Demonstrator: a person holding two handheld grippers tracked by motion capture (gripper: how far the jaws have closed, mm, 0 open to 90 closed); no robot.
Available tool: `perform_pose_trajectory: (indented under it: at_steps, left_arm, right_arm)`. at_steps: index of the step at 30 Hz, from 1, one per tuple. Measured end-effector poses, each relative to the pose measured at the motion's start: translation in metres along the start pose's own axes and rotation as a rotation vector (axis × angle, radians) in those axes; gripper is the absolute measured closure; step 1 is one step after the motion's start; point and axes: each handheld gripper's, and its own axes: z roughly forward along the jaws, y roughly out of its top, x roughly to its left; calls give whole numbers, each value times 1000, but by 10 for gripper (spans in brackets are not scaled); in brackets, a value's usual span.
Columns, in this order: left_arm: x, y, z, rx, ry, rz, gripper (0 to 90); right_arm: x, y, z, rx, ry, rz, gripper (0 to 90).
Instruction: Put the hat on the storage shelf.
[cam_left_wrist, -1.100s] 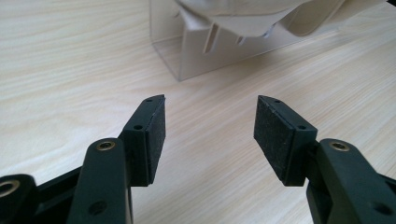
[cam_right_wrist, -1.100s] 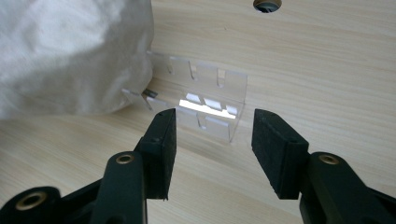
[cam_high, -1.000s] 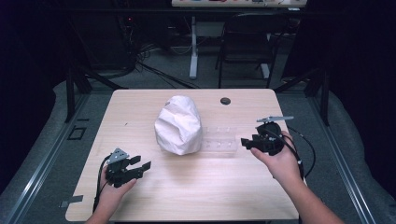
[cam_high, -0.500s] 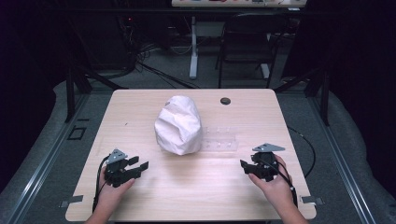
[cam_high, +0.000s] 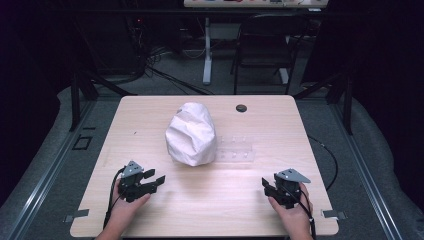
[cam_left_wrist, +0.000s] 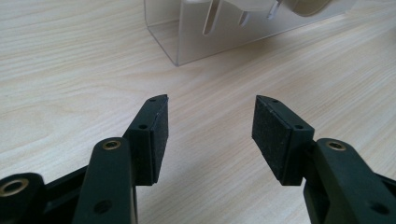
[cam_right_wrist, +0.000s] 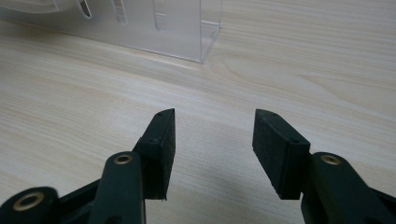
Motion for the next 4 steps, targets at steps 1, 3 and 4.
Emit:
perform_pose_trajectory:
  at_steps: [1, 3, 4]
  left_arm:
    - [-1, 0, 0, -4, -1, 2, 465]
    - [-1, 0, 0, 2, -2, 7, 463]
    - [-2, 0, 1, -5, -7, 4, 461]
  right_arm:
    - [0, -1, 0, 2, -1, -2, 494]
    - [0, -3, 0, -6, 1, -3, 490]
    - [0, -4, -1, -9, -4, -5, 489]
